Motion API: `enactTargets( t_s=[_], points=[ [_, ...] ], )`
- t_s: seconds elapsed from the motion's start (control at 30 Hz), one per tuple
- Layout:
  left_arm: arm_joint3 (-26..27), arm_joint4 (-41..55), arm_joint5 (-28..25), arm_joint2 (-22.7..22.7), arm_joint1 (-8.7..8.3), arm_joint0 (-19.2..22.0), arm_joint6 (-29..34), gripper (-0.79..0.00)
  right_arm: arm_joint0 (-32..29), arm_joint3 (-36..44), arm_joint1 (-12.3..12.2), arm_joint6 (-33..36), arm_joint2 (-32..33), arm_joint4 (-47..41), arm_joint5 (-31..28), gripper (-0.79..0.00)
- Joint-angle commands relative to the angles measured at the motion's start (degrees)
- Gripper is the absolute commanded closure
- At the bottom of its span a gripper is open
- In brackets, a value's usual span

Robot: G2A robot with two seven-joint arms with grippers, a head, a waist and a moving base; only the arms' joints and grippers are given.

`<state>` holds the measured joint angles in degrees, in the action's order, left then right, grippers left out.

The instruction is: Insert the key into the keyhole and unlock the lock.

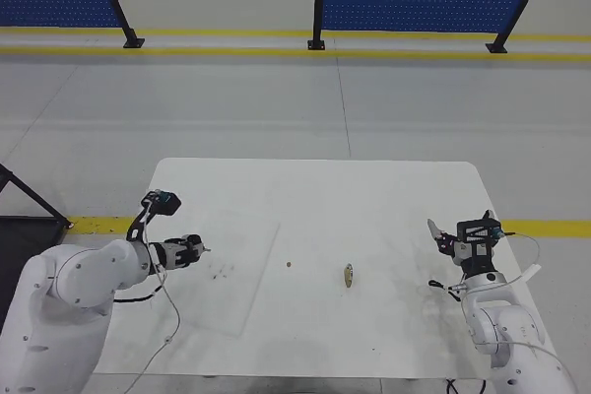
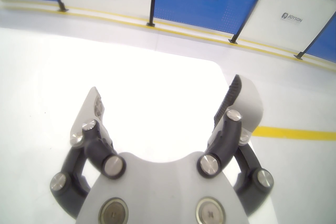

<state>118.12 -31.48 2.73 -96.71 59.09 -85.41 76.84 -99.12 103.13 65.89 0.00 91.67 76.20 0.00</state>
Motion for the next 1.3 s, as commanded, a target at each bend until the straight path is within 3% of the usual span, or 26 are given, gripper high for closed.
enactTargets(
  t_s=[0.0, 0.17, 0.27, 0.4, 0.53, 0.73, 0.87, 1.17, 1.27],
  points=[
    [-0.19, 7.47, -0.98, -3.1, 0.02, -0.65, -1.25, 0.0, 0.0, 0.0, 0.0, 0.0, 0.0, 0.0, 0.0, -0.785],
    [-6.12, 28.7, -6.8, -10.55, -0.07, -1.84, 0.3, 0.0, 0.0, 0.0, 0.0, 0.0, 0.0, 0.0, 0.0, -0.785],
    [-14.56, 40.86, -9.38, -13.11, -0.29, -1.0, 4.1, 0.0, 0.0, 0.0, 0.0, 0.0, 0.0, 0.0, 0.0, -0.785],
    [-25.77, 53.08, -11.89, -13.27, -0.68, 1.97, 11.16, 0.0, 0.0, 0.0, 0.0, 0.0, 0.0, 0.0, 0.0, -0.785],
    [-31.67, 61.41, -14.23, -10.06, -1.66, 3.38, 11.16, 0.0, 0.0, 0.0, 0.0, 0.0, 0.0, 0.0, 0.0, -0.785],
    [-34.65, 71.53, -16.38, -4.63, -4.28, 4.74, 11.16, 0.0, 0.0, 0.0, 0.0, 0.0, 0.0, 0.0, 0.0, -0.785],
    [-36.14, 73.44, -18.39, -1.08, -6.0, 6.32, 11.16, 0.0, 0.0, 0.0, 0.0, 0.0, 0.0, 0.0, 0.0, -0.785],
    [-36.14, 73.44, -18.39, -1.08, -6.0, 6.32, 11.16, 0.0, 0.0, 0.0, 0.0, 0.0, 0.0, 0.0, 0.0, -0.785],
    [-36.14, 73.44, -18.39, -1.08, -6.0, 6.32, 11.16, 0.0, 0.32, 2.62, 0.17, 3.02, -1.47, -1.89, -1.63, -0.785]
  ],
)
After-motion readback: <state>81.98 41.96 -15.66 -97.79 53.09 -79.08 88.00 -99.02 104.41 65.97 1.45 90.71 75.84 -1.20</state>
